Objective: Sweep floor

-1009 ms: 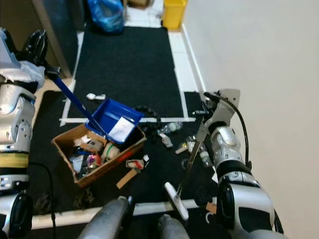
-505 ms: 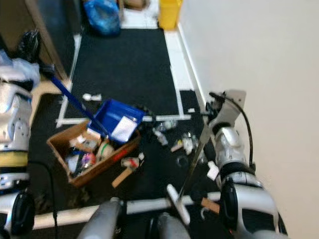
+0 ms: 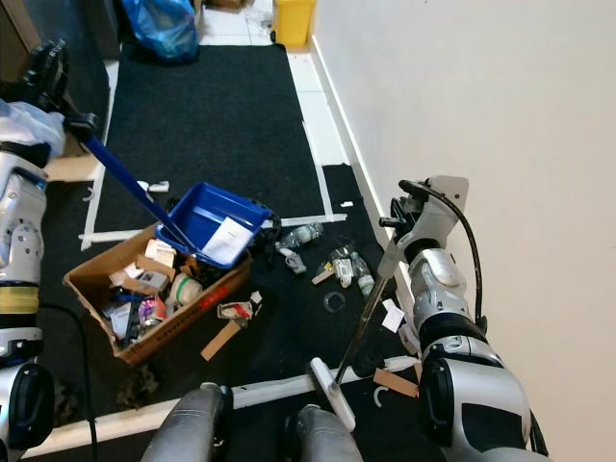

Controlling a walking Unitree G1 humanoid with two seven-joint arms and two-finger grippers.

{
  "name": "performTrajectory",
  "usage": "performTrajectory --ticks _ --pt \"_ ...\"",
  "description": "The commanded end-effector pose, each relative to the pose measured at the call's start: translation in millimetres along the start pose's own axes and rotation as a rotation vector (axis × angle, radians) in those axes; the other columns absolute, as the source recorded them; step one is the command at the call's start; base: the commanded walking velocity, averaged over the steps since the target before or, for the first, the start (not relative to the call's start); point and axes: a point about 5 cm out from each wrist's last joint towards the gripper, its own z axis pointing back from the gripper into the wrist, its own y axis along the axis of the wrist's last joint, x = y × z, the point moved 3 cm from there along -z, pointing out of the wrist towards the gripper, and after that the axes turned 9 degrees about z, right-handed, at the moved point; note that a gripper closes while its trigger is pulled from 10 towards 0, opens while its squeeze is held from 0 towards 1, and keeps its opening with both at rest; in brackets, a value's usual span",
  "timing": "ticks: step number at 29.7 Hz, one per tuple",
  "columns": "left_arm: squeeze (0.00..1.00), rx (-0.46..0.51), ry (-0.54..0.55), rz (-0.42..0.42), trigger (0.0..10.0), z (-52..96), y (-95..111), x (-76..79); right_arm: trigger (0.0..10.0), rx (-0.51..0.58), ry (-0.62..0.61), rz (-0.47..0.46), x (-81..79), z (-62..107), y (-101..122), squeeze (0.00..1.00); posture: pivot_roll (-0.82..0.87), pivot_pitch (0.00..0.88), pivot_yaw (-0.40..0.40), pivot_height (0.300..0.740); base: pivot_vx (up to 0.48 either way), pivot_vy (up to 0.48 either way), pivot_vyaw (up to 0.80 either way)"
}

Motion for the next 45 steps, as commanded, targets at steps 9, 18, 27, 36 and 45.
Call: performTrajectory --ticks 9,18,27,36,45 --pt "0.0 0.044 -0.038 0.01 10.0 -3.2 12 4.4 10.0 -0.002 0.008 0.004 0.9 2.6 -3 0.0 0.2 0.068 -0.072 0.74 0.0 0.0 0.0" --pt "0.0 0.083 -0.055 -0.044 10.0 -6.7 39 -12.3 10.0 -0.006 0.012 0.002 0.7 3.0 -4 0.0 0.21 0.073 -0.078 0.74 0.0 0.0 0.0" --pt "0.0 0.112 -0.153 -0.133 10.0 -13.3 64 -4.9 10.0 -0.011 0.018 0.006 -0.3 3.6 -5 0.0 0.21 0.078 -0.074 0.74 0.0 0.0 0.0" --pt "0.0 0.083 -0.088 -0.216 10.0 -4.4 75 -34.5 10.0 -0.026 0.006 0.009 3.3 5.6 -9 0.0 0.21 0.079 -0.079 0.74 0.0 0.0 0.0" --pt "0.0 0.053 -0.064 -0.33 10.0 3.5 97 -60.1 10.0 -0.034 0.008 0.02 4.5 3.5 -6 0.0 0.22 0.079 -0.095 0.74 0.0 0.0 0.0"
